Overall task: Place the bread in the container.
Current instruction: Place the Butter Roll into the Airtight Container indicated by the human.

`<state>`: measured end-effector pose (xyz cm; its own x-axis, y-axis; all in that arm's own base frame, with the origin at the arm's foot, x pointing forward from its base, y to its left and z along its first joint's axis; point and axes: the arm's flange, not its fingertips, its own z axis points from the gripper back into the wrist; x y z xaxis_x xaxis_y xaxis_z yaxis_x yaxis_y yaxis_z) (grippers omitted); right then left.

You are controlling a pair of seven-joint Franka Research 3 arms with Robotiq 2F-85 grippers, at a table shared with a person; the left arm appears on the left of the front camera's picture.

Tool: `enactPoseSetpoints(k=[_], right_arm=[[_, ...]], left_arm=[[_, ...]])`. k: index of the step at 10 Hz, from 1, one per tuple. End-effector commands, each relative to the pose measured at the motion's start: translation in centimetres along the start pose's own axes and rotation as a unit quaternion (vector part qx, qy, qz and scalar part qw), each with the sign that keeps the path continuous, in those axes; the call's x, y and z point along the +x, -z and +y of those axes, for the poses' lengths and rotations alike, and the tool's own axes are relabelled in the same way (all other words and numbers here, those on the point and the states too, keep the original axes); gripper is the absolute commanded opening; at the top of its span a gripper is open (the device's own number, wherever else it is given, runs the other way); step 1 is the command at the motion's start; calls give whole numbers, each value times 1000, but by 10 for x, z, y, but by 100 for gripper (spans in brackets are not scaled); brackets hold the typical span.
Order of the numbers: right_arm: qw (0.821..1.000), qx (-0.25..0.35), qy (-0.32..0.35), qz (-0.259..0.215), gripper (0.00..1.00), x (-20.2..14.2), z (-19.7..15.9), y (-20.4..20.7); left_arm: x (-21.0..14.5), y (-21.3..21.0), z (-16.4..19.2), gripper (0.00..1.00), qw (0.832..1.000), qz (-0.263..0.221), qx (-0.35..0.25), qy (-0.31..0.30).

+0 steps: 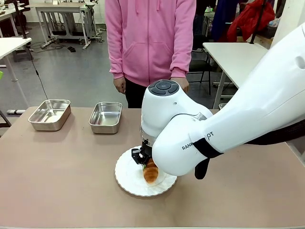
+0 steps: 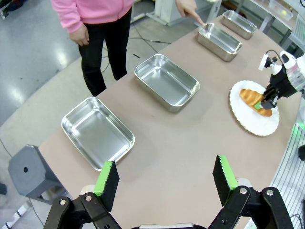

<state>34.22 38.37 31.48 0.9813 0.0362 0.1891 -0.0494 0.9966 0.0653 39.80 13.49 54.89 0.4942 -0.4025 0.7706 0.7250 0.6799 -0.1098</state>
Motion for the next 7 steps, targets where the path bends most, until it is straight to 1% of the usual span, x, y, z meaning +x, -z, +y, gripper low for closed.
enactPoseSetpoints(k=[1, 3, 4, 5, 7], right_arm=[[999, -8, -2, -47, 41, 22, -2, -31], [998, -13, -4, -62, 41, 54, -7, -69], [998, -17, -6, -63, 41, 69, -12, -83], [997, -25, -2, -68, 41, 87, -19, -92], [997, -36, -4, -63, 41, 131, -40, -99]], left_arm=[[0, -1, -1, 100, 1000, -1, 0, 2], [0, -1, -1, 100, 1000, -1, 0, 2], [0, -1, -1, 100, 1000, -1, 0, 2], [0, -1, -1, 100, 1000, -1, 0, 2], [0, -1, -1, 100, 1000, -1, 0, 2]])
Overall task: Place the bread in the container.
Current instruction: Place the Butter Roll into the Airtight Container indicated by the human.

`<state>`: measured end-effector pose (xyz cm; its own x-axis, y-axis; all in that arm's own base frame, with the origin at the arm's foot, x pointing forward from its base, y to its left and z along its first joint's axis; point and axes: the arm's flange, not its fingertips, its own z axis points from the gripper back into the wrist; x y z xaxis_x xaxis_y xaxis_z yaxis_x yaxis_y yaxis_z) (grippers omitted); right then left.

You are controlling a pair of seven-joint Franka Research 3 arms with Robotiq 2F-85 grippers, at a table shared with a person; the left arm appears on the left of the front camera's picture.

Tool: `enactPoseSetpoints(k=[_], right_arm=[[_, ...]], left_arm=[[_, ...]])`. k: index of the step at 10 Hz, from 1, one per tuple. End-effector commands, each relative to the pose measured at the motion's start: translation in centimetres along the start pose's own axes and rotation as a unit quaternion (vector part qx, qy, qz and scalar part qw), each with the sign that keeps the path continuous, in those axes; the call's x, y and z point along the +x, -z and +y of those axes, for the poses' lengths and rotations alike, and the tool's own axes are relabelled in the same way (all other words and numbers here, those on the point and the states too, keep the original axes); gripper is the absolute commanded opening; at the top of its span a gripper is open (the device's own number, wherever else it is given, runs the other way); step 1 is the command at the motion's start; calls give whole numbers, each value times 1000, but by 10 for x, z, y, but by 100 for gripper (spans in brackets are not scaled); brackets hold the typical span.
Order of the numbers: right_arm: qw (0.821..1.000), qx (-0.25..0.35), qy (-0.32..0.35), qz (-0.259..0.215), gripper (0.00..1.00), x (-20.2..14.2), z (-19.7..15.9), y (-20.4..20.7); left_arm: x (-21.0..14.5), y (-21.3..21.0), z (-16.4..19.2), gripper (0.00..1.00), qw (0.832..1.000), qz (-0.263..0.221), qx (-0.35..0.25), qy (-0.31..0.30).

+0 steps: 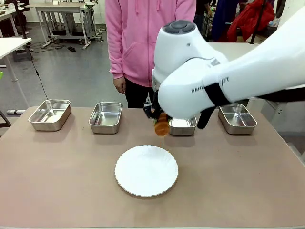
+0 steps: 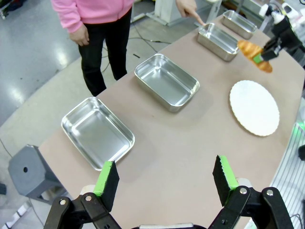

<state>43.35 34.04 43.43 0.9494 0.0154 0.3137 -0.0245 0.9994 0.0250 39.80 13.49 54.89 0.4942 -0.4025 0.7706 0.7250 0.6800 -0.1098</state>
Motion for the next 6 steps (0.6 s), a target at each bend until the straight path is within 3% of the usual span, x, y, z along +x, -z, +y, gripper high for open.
enactPoseSetpoints(k=[1, 6], right_arm=[[1000, -13, -10, -4, 41, 39, -11, 5], [1000, -17, 3, 12, 41, 120, -77, 28]], left_arm=[[0, -1, -1, 100, 1000, -1, 0, 2], [0, -1, -1, 100, 1000, -1, 0, 2]])
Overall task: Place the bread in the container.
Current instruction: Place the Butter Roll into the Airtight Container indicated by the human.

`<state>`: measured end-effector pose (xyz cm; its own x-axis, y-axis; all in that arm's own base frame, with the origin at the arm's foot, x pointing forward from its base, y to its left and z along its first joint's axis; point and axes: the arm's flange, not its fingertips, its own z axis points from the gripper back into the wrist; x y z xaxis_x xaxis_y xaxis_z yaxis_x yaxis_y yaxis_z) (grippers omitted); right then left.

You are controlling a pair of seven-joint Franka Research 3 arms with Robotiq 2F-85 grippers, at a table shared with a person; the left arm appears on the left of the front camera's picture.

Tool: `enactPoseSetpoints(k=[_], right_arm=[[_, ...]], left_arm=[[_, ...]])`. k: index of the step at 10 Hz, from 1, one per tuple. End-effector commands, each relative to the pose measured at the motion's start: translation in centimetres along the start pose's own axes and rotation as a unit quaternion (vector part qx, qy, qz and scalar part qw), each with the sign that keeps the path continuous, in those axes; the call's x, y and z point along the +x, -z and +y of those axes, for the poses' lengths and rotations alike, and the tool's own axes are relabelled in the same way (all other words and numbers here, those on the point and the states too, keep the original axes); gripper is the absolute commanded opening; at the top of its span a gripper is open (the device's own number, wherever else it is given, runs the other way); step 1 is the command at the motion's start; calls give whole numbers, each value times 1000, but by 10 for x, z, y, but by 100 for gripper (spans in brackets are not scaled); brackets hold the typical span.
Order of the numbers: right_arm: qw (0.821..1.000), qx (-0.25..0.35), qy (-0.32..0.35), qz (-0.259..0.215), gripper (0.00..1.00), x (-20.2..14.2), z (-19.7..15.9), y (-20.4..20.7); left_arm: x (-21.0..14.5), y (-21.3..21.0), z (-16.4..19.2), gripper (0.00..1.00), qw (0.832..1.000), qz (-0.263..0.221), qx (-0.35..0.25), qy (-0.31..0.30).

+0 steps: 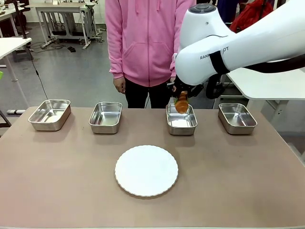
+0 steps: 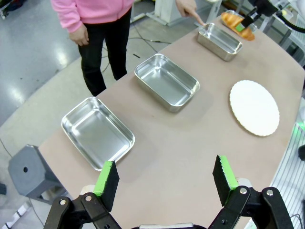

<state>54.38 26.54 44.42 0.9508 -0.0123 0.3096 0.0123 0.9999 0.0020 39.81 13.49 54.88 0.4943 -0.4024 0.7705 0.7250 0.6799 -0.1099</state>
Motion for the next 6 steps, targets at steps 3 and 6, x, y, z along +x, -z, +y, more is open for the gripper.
enactPoseSetpoints(k=[3, 6], right_arm=[[999, 19, -13, 31, 41, 27, -13, 41], [998, 30, -24, 40, 41, 20, -20, 61]], left_arm=[[0, -1, -1, 100, 1000, -1, 0, 2], [0, -1, -1, 100, 1000, -1, 0, 2]])
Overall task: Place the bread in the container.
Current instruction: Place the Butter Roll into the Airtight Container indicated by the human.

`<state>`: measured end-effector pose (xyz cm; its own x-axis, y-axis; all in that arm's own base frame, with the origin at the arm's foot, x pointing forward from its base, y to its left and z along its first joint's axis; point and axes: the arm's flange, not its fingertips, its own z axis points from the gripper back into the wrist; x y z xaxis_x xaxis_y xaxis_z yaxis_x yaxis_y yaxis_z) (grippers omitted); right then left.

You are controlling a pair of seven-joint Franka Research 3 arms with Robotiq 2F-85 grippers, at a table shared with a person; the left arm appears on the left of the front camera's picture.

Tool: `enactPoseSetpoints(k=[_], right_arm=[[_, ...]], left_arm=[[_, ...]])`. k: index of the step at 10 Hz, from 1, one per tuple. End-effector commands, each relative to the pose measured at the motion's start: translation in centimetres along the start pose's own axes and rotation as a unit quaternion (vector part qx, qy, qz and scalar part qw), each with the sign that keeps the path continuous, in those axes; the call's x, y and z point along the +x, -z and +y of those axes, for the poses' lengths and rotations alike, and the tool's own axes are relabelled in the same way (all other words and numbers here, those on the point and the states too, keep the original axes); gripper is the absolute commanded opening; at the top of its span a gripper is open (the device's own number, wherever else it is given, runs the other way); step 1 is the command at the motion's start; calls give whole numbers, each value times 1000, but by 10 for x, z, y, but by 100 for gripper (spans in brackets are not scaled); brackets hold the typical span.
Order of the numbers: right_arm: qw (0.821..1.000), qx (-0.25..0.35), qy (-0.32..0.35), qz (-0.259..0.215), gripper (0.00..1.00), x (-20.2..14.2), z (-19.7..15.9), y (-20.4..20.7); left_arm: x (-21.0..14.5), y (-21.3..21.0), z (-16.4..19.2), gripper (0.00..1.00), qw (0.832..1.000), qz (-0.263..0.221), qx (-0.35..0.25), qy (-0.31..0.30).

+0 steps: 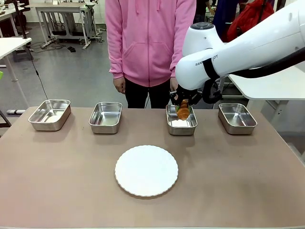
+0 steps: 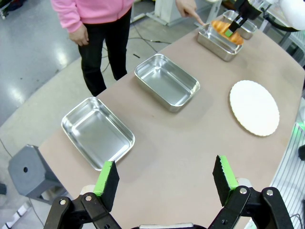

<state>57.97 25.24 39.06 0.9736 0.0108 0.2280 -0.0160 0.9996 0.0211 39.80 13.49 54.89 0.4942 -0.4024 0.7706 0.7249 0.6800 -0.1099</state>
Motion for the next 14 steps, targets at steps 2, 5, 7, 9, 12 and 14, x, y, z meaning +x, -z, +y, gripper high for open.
enactPoseSetpoints(k=[2, 5, 7, 9, 12, 14], right_arm=[[1000, 19, -19, -6, 41, 2, -12, 10], [999, 24, -25, -22, 100, 5, -13, 14], [999, 23, -24, -28, 100, 5, -13, 10], [999, 22, -25, -27, 100, 6, -14, 10], [1000, 17, -14, -22, 100, 9, -8, 11], [1000, 17, -14, -22, 100, 9, -8, 11]], left_arm=[[0, -1, -1, 100, 1000, -1, 0, 2], [0, -1, -1, 100, 1000, -1, 0, 2], [0, -1, -1, 100, 1000, -1, 0, 2], [0, -1, -1, 100, 1000, -1, 0, 2], [0, -1, -1, 100, 1000, -1, 0, 2], [0, -1, -1, 100, 1000, -1, 0, 2]])
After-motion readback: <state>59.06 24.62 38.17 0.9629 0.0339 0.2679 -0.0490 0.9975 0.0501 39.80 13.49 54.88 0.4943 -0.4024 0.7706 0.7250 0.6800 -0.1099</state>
